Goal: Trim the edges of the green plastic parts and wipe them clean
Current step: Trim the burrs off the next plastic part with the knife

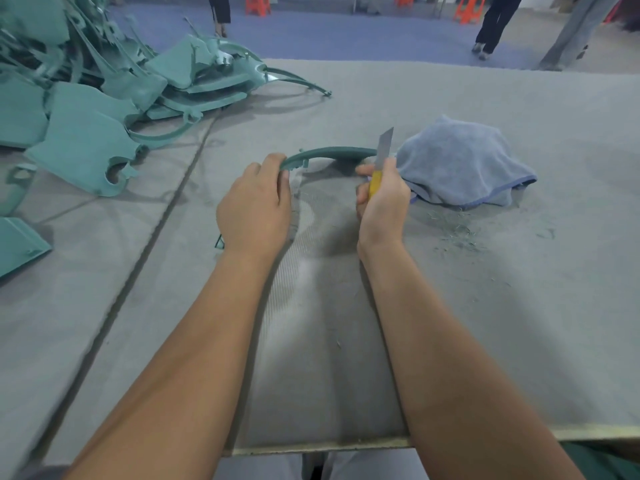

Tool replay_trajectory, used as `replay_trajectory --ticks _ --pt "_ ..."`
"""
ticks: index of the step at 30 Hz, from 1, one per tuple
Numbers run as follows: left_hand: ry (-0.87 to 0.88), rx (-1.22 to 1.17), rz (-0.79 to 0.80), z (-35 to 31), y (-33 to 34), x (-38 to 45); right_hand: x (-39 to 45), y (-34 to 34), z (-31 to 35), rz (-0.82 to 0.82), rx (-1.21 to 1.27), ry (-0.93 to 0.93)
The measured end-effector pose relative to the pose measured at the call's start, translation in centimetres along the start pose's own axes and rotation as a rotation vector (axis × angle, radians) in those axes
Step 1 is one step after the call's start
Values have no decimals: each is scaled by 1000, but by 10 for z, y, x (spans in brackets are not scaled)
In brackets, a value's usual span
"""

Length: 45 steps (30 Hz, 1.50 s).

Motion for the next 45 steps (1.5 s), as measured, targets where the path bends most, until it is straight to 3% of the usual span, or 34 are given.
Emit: replay_trajectory --ticks 6,16,21,27,34,45 --pt "22 -56 -9 -1 0 -1 -2 -3 0 -116 -24 -28" --pt "2 -76 -31 1 3 -2 -1 -10 -3 -162 -91 -32" --pt "3 -84 -39 1 3 -1 4 -5 -7 -128 -189 -81" --pt "12 -90 -23 -2 5 -3 -3 8 -11 70 -370 -149" --pt "-9 -107 -54 0 4 -3 5 -13 -5 -236 -248 -96" --pt "7 -106 -33 0 5 -2 2 -8 -3 -119 -486 -174"
Point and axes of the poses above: each hand's wrist, its own x-axis towards the middle knuckle, its own y-axis out of the palm, z = x × y, the point moved 3 cm from there along x, towards the middle knuckle, and after that the axes turned 4 degrees about y, right-handed, at the moved point
